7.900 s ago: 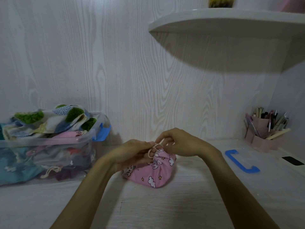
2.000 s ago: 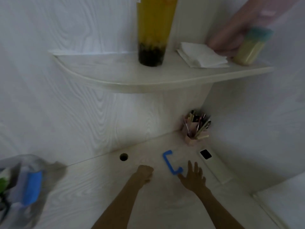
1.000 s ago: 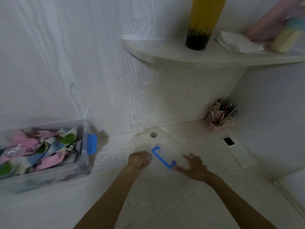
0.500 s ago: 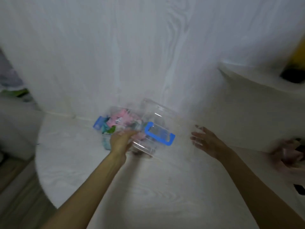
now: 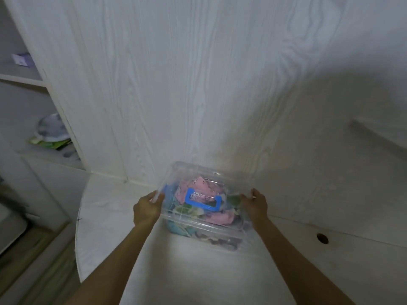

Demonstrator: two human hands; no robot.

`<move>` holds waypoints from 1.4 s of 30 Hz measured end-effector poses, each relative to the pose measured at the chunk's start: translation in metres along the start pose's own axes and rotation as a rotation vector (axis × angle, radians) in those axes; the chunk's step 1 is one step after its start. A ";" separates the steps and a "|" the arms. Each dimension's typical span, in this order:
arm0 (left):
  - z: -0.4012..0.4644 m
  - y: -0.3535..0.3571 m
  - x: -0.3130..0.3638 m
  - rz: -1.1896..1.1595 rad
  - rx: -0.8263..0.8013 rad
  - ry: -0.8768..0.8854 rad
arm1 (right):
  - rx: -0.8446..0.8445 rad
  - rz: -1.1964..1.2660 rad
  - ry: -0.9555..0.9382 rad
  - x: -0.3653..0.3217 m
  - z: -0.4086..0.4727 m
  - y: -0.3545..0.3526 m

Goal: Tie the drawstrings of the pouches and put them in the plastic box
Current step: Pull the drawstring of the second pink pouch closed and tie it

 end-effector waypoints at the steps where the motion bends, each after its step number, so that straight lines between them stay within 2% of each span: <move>1: 0.007 0.003 0.000 0.030 -0.015 0.006 | 0.019 -0.095 -0.022 0.000 0.002 0.003; 4: 0.018 0.009 0.002 0.122 -0.058 0.035 | 0.037 -0.300 -0.091 -0.001 0.003 0.001; 7: 0.025 0.016 0.014 0.299 -0.029 0.047 | -0.059 -0.377 -0.077 0.011 0.005 -0.001; 11: 0.033 0.026 0.019 0.379 -0.069 0.095 | -0.069 -0.296 -0.047 0.017 0.001 0.005; 16: 0.042 0.031 0.011 0.281 -0.122 0.078 | -0.047 -0.295 -0.037 0.016 0.003 0.007; 20: 0.049 0.036 0.010 0.260 -0.170 0.032 | 0.031 -0.109 0.068 0.019 0.008 0.004; 26: 0.060 0.034 0.010 0.259 -0.142 -0.047 | -0.063 0.045 0.165 0.026 0.015 -0.016; 31: 0.060 0.037 0.007 0.301 -0.123 0.015 | -0.068 -0.008 0.141 0.036 0.015 -0.019; 37: 0.058 0.036 0.004 0.263 -0.081 0.067 | 0.000 0.000 0.132 0.033 0.011 -0.020; 40: 0.055 0.038 0.006 0.275 -0.038 0.057 | 0.069 -0.141 0.257 0.032 0.011 -0.020; 42: 0.054 0.038 0.010 0.352 -0.012 0.016 | 0.021 -0.076 0.435 0.035 0.009 -0.018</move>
Point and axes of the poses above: each hand's wrist, its own z-axis towards the middle knuckle, its own y-axis out of the palm, x = y × z, the point moved 1 cm from there along z, towards the middle knuckle, and after that the axes turned 11 degrees about -y, right-handed, at the moved point
